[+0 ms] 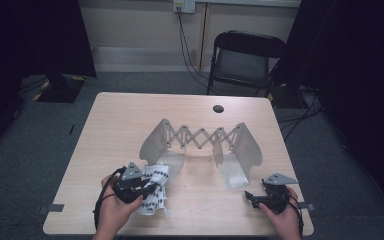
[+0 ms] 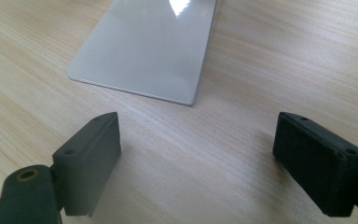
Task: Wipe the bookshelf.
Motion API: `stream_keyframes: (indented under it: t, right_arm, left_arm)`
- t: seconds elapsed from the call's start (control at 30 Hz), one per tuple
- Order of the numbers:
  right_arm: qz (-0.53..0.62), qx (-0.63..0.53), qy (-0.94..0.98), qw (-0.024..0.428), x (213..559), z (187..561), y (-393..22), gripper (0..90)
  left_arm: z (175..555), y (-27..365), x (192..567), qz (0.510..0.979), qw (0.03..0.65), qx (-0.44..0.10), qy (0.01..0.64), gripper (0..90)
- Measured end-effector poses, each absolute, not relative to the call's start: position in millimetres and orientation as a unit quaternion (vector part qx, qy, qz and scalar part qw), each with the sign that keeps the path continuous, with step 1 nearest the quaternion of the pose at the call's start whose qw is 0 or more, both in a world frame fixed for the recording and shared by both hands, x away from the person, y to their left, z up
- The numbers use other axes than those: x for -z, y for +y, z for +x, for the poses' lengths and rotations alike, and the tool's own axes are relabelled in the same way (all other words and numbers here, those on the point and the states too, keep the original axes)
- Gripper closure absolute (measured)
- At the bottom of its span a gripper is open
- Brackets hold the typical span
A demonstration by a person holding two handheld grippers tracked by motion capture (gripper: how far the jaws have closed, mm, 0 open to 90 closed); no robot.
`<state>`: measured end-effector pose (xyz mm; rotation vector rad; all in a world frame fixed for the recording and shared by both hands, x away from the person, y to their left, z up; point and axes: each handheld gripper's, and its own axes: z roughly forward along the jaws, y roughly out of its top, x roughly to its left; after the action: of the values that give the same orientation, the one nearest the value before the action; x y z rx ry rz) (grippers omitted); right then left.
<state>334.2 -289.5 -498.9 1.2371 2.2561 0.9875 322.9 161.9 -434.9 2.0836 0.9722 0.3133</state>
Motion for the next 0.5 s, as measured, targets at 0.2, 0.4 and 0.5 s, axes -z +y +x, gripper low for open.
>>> stream_keyframes:
  t: [0.2, 0.4, 0.5]
  right_arm:
    - [0.44, -0.352, 0.804, 0.192, 499, 334, -289, 14.2]
    - [0.441, -0.351, 0.803, 0.191, 499, 335, -288, 14.2]
    - [0.441, -0.351, 0.804, 0.191, 499, 335, -288, 14.2]
  left_arm:
    - [337, 143, 416, 0.821, 0.408, -0.136, 0.374, 73.4]
    - [354, 126, 395, 0.821, 0.415, -0.165, 0.356, 72.9]
    - [362, 120, 391, 0.817, 0.416, -0.175, 0.359, 72.7]
